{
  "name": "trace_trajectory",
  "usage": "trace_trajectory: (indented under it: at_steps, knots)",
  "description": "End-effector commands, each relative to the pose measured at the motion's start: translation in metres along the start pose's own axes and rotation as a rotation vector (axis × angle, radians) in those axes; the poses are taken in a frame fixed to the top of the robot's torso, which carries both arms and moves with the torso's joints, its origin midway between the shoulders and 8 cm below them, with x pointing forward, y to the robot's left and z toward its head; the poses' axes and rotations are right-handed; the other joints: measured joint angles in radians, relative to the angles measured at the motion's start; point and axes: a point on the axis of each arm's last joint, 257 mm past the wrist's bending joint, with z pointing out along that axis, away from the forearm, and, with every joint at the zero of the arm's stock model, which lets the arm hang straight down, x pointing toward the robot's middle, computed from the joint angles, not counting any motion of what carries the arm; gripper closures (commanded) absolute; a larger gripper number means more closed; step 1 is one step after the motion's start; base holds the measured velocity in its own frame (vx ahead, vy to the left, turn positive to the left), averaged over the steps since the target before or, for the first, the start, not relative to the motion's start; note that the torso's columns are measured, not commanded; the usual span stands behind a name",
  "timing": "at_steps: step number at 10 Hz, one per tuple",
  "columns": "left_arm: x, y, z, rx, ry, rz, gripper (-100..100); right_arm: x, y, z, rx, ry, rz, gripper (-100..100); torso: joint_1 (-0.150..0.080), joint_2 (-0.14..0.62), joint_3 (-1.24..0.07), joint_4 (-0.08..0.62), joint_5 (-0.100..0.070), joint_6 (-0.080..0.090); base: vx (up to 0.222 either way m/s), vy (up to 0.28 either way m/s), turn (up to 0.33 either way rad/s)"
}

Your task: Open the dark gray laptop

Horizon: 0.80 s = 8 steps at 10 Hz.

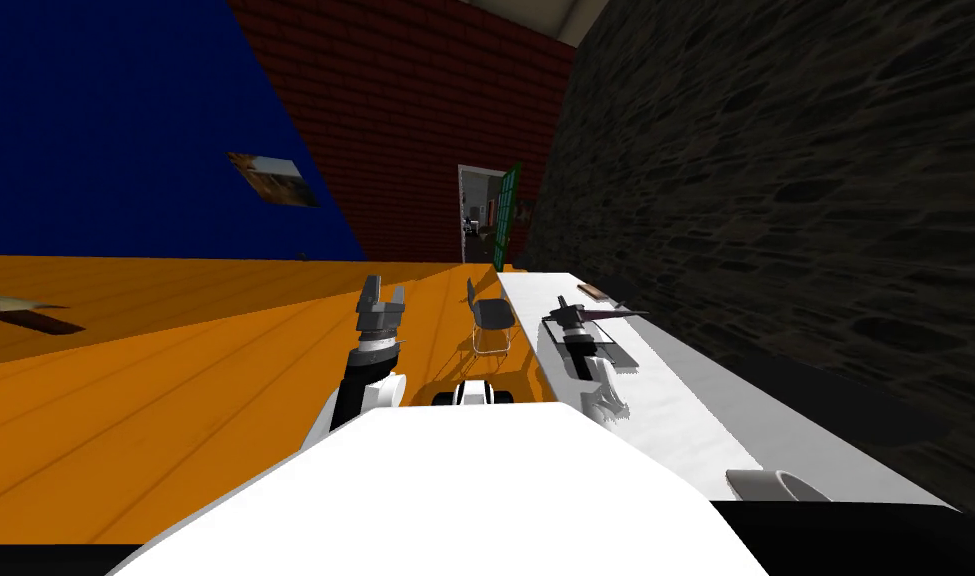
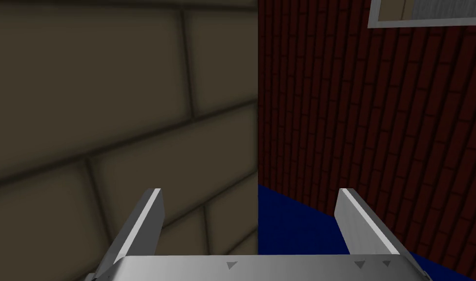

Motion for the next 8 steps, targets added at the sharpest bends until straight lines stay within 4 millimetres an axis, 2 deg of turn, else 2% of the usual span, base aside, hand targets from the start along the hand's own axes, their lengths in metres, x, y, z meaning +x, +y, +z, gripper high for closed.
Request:
trace_trajectory:
  at_steps: [1, 2, 3, 4, 5, 6, 7, 8]
  knots:
    - [0.0, 0.0, 0.0, 0.0, 0.0, 0.0, 0, -0.011, 0.012, 0.004, -0.039, -0.059, 0.023, 100, 0.001, 0.0, 0.0, 0.0, 0.0, -0.001, 0.058, 0.052, -0.271]
    - [0.0, 0.0, 0.0, 0.0, 0.0, 0.0, 0, -0.011, 0.01, 0.004, -0.029, -0.06, 0.04, 100, 0.001, -0.001, -0.001, 0.0, 0.0, 0.0, 0.061, 0.052, -0.193]
    - [0.0, 0.0, 0.0, 0.0, 0.0, 0.0, 0, -0.017, 0.02, 0.005, -0.064, -0.095, 0.043, 100, 0.001, -0.002, -0.001, -0.001, 0.0, -0.001, 0.068, 0.075, -0.348]
    - [0.0, 0.0, 0.0, 0.0, 0.0, 0.0, 0, -0.017, 0.018, 0.005, -0.054, -0.095, 0.061, 100, 0.002, -0.002, -0.002, -0.001, 0.001, 0.0, 0.048, 0.068, -0.178]
    - [0.0, 0.0, 0.0, 0.0, 0.0, 0.0, 0, -0.022, 0.029, 0.006, -0.091, -0.127, 0.063, 100, 0.002, -0.001, -0.001, 0.0, 0.001, -0.001, 0.048, 0.059, -0.308]
    - [0.0, 0.0, 0.0, 0.0, 0.0, 0.0, 0, -0.022, 0.026, 0.006, -0.08, -0.126, 0.08, 100, 0.0, -0.001, -0.001, 0.0, 0.0, 0.0, 0.049, 0.057, -0.163]
    - [0.0, 0.0, 0.0, 0.0, 0.0, 0.0, 0, -0.027, 0.036, 0.005, -0.117, -0.156, 0.083, 100, 0.001, -0.001, -0.001, 0.0, 0.0, -0.001, 0.059, 0.076, -0.363]
    - [0.0, 0.0, 0.0, 0.0, 0.0, 0.0, 0, -0.026, 0.034, 0.005, -0.107, -0.154, 0.1, 100, 0.001, -0.002, -0.001, -0.001, 0.0, 0.0, 0.046, 0.07, -0.143]
